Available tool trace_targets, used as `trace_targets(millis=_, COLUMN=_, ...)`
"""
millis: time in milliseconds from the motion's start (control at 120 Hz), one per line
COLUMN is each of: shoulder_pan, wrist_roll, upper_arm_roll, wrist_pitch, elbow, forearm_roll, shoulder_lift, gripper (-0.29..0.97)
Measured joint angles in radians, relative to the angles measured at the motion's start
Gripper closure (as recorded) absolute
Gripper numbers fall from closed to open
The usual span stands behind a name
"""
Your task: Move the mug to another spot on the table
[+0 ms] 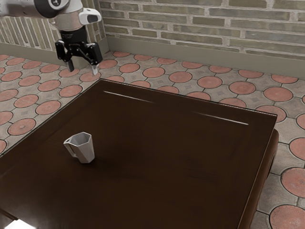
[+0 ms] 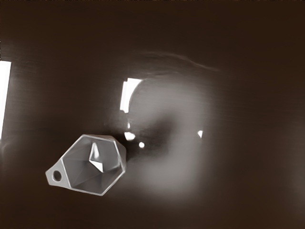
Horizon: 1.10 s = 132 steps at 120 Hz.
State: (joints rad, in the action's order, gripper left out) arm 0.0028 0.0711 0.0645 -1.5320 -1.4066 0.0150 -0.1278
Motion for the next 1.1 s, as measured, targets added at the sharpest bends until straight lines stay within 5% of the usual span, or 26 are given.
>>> trace_targets(millis=267, shoulder_pan=-0.007, wrist_roll=0.005, upper_arm_roll=0.011, wrist_pitch=0.032, elbow=-0.033, forearm_roll=0.001, shoulder_lift=0.070, gripper=0.00)
trace_targets(millis=567, shoulder_pan=-0.005, wrist_roll=0.175, upper_arm_roll=0.075, wrist_pitch=-0.148, elbow=-0.529, forearm_roll=0.044, shoulder_lift=0.357, gripper=0.00)
trace_targets(millis=850, shoulder_pan=-0.003, wrist_roll=0.694, upper_arm_roll=0.225, wrist_pitch=-0.351, elbow=-0.777, forearm_roll=0.048, shoulder_lift=0.409, gripper=0.00)
trace_targets(millis=1100, shoulder_pan=-0.001, wrist_roll=1.103, upper_arm_roll=0.261, wrist_pitch=-0.580, elbow=-0.797, forearm_roll=-0.054, shoulder_lift=0.250, gripper=0.00)
